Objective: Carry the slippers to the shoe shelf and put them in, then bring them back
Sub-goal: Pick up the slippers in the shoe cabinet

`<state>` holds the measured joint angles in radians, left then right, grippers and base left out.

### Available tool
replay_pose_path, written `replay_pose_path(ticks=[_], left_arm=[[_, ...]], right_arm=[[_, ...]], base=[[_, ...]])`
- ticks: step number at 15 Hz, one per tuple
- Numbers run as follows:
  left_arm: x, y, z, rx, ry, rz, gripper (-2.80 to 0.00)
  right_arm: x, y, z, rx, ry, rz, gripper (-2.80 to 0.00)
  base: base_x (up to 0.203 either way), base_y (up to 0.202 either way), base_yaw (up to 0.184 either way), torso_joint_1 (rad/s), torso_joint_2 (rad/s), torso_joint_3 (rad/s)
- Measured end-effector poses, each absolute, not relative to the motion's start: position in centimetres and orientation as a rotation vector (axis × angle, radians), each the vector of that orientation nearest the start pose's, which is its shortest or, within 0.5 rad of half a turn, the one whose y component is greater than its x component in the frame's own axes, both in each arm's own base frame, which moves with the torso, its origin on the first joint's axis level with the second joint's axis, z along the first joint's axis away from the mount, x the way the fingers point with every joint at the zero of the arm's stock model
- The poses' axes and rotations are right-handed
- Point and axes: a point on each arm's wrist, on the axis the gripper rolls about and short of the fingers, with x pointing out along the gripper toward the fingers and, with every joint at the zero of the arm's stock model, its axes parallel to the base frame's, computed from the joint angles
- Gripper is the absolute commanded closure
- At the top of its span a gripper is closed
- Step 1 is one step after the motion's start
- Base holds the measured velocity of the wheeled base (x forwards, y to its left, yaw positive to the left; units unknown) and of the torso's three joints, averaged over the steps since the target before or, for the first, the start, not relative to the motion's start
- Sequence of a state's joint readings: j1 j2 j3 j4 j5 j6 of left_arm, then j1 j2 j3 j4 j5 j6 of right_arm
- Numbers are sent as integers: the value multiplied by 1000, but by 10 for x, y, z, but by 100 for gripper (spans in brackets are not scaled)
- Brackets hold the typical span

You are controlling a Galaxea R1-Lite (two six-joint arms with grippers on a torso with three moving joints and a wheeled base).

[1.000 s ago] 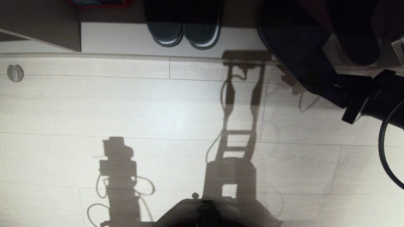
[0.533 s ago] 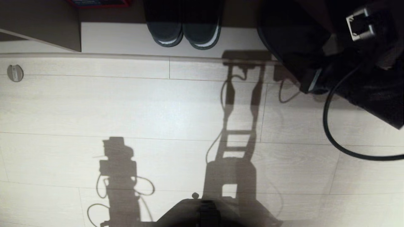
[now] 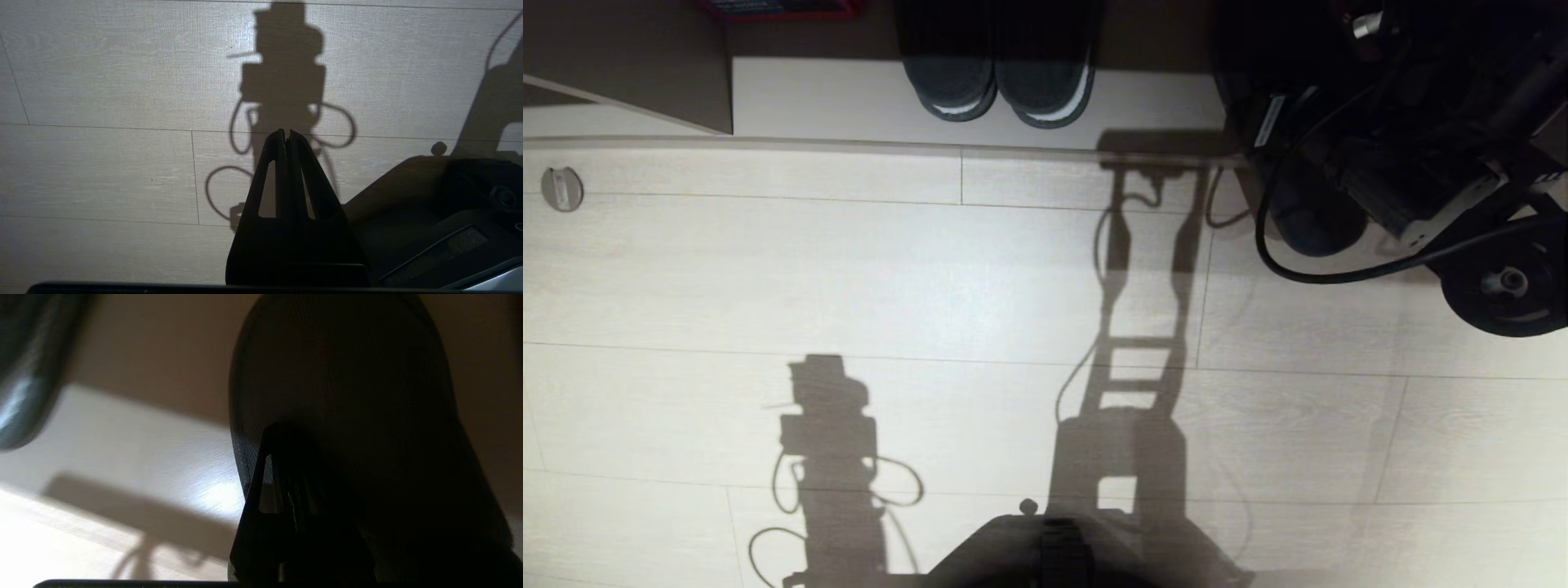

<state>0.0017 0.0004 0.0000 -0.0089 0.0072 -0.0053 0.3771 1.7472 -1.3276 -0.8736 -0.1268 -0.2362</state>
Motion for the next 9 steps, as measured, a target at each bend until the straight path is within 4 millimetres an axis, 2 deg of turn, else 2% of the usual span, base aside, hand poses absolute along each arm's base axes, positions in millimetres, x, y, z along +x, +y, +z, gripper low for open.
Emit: replay_pose_path(ticks=[9], left_arm=[[-23, 0, 76, -6, -9, 8, 0]], right_arm=[[327, 95, 349, -146, -507, 127, 0]], base=[[0, 0, 0, 0, 0, 0]])
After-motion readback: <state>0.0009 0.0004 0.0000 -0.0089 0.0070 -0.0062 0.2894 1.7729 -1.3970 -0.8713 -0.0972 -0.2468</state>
